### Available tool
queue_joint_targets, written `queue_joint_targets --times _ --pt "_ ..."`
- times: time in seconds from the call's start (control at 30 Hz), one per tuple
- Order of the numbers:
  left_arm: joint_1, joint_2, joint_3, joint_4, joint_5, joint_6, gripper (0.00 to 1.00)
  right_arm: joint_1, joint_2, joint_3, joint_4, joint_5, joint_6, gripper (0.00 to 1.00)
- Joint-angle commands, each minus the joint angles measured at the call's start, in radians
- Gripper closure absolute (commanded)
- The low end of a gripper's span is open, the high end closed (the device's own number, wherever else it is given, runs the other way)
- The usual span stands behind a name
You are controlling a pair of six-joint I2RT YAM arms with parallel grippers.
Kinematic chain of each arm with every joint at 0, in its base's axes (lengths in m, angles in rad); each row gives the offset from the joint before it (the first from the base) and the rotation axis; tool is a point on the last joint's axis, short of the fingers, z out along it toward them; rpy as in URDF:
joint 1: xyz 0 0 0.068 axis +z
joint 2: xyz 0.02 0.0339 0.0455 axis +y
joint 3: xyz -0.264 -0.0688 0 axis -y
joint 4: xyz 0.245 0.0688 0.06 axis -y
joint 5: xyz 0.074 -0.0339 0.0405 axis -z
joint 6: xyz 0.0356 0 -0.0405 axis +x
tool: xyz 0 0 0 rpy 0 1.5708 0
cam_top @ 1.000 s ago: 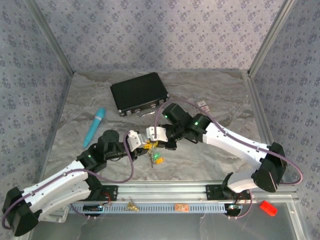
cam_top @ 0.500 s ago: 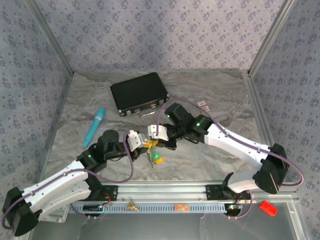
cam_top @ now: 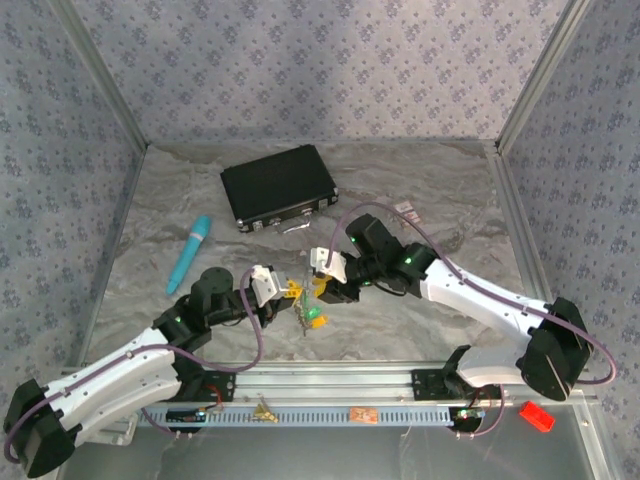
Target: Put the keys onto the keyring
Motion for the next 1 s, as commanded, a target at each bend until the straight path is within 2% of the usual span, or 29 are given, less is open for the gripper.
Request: queue_joint_targets --times 0.0,0.3,0.5,0.7,0.8,0.87,0.97 --pt "-0.003 -0.019 0.000 0.090 0.003 -0.019 1.00 0.004 0.006 -0.001 0.055 -0.044 0.051 0.73" --pt "-0.002 -0.025 -0.004 0.105 0.010 -0.020 1.00 0.005 0.034 0.011 0.053 -0.053 0.047 0.82" --pt "-0.003 -0.031 -0.009 0.130 0.015 -0.024 1.00 0.001 0.043 0.014 0.046 -0.064 0.047 1.00" --pt "-0.003 -0.007 -0.020 0.243 0.057 -0.043 1.00 0.007 0.116 0.062 0.043 -0.106 0.049 1.00" --pt "-0.004 -0.008 -0.019 0.239 0.056 -0.037 1.00 0.004 0.136 0.082 0.022 -0.117 0.038 0.99" --pt "-0.004 -0.016 -0.024 0.227 0.046 -0.033 1.00 -0.003 0.124 0.073 0.024 -0.115 0.043 0.89" --pt "-0.003 -0.024 -0.035 0.217 0.029 -0.036 1.00 -0.022 0.082 0.036 0.051 -0.108 0.065 0.80"
